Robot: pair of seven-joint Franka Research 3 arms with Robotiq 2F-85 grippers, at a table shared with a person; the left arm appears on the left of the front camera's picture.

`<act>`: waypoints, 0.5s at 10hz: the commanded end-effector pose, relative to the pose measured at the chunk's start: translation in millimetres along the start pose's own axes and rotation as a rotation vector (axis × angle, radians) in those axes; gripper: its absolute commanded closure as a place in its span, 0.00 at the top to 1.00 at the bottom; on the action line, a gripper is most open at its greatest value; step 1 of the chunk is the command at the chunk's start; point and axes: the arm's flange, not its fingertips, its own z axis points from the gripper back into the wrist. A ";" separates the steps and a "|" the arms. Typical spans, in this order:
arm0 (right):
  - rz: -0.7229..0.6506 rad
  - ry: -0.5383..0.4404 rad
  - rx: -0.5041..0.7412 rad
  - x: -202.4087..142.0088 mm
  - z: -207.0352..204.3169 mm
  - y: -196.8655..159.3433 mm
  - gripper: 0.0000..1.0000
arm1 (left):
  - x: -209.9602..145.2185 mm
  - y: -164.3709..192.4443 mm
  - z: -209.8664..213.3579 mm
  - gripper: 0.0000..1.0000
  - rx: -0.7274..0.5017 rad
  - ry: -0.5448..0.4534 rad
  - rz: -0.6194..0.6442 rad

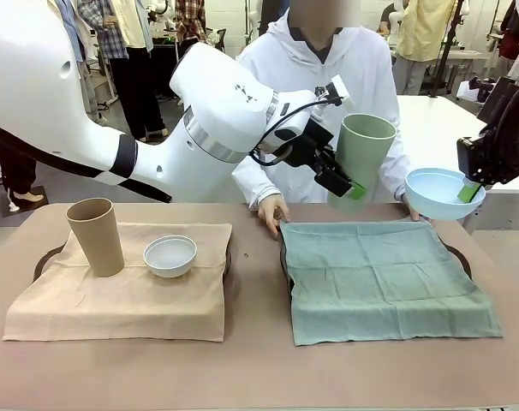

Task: Set up a tray with a mat and arrange the tableware.
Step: Place the Picnic Bowl and Reusable plastic cup back onto the Handle tray in front of the human's position.

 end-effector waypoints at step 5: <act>0.001 -0.002 -0.001 -0.5 0.9 0.8 0.00 | -1.6 1.0 3.8 0.23 -0.013 -0.018 -0.012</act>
